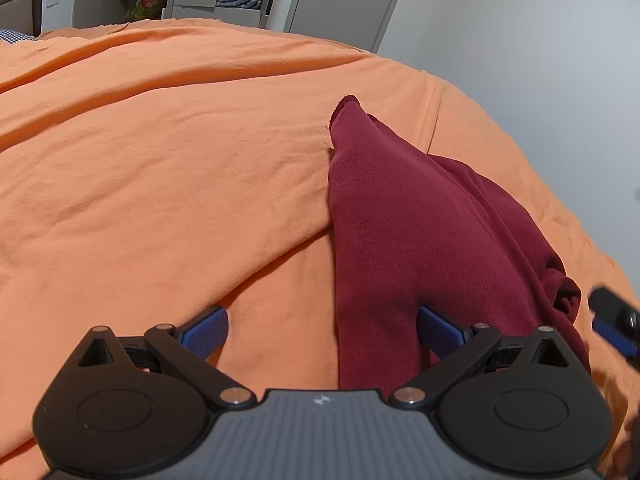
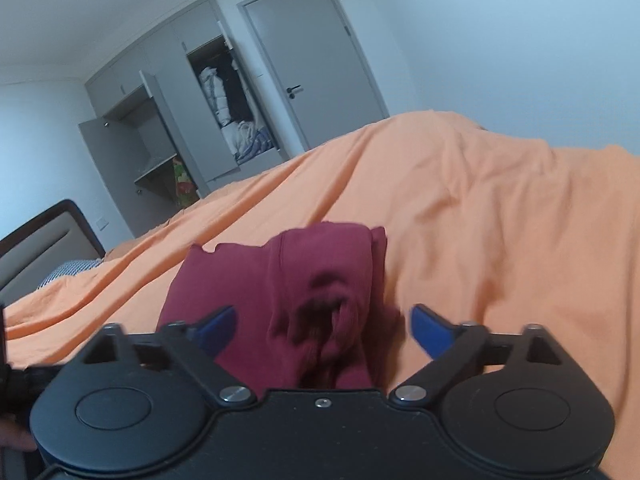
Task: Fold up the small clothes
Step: 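Move the open right gripper to the end of the dark red shirt bundle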
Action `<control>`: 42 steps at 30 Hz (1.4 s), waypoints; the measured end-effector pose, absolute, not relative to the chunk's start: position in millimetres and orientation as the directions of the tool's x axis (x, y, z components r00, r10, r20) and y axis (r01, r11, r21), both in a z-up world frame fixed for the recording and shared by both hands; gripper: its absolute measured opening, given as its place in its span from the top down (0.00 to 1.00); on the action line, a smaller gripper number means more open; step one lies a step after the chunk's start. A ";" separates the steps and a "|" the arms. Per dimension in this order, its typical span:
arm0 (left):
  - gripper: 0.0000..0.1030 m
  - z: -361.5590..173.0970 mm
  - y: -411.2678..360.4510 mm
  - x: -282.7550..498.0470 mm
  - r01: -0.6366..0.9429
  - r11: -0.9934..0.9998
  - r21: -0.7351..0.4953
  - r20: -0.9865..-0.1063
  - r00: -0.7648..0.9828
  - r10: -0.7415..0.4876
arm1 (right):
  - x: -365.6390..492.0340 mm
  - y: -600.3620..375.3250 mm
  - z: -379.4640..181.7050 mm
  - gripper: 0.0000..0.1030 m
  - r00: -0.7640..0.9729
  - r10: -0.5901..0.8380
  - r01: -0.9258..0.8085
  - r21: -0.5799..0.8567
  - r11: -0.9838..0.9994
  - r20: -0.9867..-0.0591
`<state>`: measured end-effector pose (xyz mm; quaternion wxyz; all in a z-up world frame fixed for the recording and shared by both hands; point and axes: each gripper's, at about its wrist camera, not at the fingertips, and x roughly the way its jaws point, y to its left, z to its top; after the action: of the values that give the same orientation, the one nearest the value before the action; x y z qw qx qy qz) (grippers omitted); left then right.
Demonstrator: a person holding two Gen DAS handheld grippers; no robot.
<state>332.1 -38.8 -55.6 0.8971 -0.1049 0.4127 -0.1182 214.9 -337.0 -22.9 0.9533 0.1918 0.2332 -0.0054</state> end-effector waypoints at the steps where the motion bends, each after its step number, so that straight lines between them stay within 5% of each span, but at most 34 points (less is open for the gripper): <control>1: 0.00 -55.2 -38.8 331.4 0.123 0.951 -0.284 -0.718 0.630 -0.296 | 224.0 -340.2 -22.8 0.01 0.890 0.080 0.099 0.363 0.927 -0.449; 6: 0.00 -54.2 -41.0 329.0 0.123 0.956 -0.266 -0.724 0.629 -0.283 | 273.9 -356.9 -29.6 0.05 0.863 0.125 0.094 0.399 0.912 -0.490; 14: 0.00 -54.2 -41.9 327.6 0.130 0.958 -0.255 -0.730 0.624 -0.279 | 303.9 -360.6 -45.4 0.61 0.830 0.138 0.112 0.404 0.908 -0.540; 16: 0.00 -53.1 -42.0 327.3 0.129 0.958 -0.256 -0.731 0.623 -0.279 | 301.9 -361.8 -42.6 0.83 0.843 0.129 0.107 0.399 0.911 -0.522; 21: 0.00 -39.7 -39.4 319.9 0.154 0.944 -0.291 -0.683 0.658 -0.317 | 288.2 -354.3 -27.4 0.90 0.885 0.048 0.101 0.292 0.951 -0.463; 29: 0.01 -59.0 -45.5 324.9 0.163 0.951 -0.264 -0.736 0.603 -0.308 | 297.2 -349.0 -46.8 0.89 0.864 -0.025 0.136 0.185 0.973 -0.503; 32: 0.00 -59.1 -45.6 322.3 0.172 0.952 -0.251 -0.733 0.608 -0.303 | 294.5 -345.3 -49.7 0.80 0.862 -0.050 0.144 0.150 0.978 -0.504; 37: 0.00 -49.6 -40.8 324.1 0.156 0.946 -0.283 -0.692 0.650 -0.314 | 283.8 -335.9 -41.1 0.43 0.869 -0.158 0.186 0.015 0.982 -0.468; 42: 0.00 -41.7 -39.2 337.0 0.128 0.947 -0.293 -0.652 0.698 -0.297 | 274.1 -327.0 -36.8 0.18 0.881 -0.202 0.197 -0.057 0.979 -0.427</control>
<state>337.0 -39.2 -41.7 0.9144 -0.1133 0.3708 -0.1162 274.1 -327.0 -36.8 0.9699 -0.0058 0.2207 -0.1029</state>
